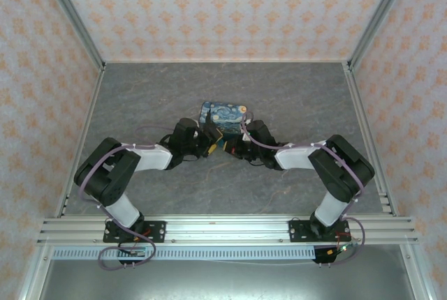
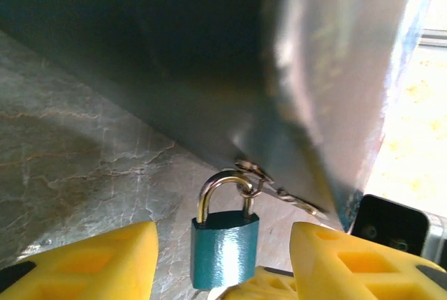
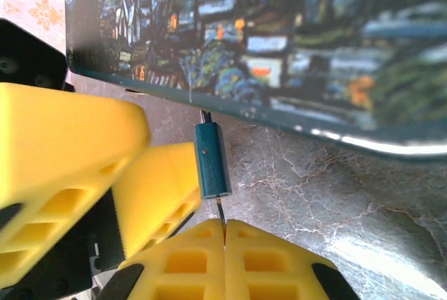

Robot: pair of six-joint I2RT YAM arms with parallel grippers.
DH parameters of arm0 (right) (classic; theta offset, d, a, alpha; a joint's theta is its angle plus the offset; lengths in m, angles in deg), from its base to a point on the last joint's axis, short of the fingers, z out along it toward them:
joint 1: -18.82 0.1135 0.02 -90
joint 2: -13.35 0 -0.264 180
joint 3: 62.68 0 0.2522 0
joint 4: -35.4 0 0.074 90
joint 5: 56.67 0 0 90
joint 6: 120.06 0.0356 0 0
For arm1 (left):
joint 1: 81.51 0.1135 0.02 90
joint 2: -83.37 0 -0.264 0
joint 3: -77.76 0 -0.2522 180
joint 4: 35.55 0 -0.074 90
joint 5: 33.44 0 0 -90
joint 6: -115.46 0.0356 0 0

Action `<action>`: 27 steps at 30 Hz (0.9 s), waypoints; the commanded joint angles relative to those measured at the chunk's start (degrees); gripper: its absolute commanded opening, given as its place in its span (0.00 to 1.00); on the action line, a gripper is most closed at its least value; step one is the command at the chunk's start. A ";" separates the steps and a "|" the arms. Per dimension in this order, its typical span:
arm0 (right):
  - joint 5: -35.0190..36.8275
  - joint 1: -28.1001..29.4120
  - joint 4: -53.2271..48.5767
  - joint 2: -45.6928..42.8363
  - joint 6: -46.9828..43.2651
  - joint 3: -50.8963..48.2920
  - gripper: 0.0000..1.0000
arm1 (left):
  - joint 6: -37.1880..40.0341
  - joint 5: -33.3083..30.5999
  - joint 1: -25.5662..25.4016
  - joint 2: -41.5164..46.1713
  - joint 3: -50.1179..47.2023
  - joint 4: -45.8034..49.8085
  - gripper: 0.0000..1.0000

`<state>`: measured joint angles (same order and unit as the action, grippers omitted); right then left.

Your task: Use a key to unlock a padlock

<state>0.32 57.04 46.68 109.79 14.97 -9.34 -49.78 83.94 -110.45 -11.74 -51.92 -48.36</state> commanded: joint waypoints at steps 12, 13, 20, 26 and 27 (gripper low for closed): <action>-0.42 0.28 4.88 -0.27 3.92 -1.47 0.00 | -4.23 -3.04 -1.90 -2.39 -0.52 -5.37 0.31; -0.30 0.29 4.98 -0.41 4.13 -1.58 0.00 | -4.21 -3.23 -1.85 -2.23 -0.52 -5.18 0.28; 2.17 0.21 5.66 -2.88 3.26 -3.72 0.06 | -3.42 -4.67 -1.92 -0.03 -0.61 -2.45 0.08; 5.74 -0.14 1.62 -6.88 -2.36 -5.62 0.29 | -3.24 -4.45 -1.90 1.33 0.20 -0.91 0.00; 6.05 -0.16 0.93 -7.42 -3.82 -5.80 0.32 | -3.27 -4.28 -1.93 1.48 0.50 -0.77 0.00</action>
<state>3.68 56.93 49.46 105.01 15.85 -14.26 -53.59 81.34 -112.27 -12.11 -52.21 -51.26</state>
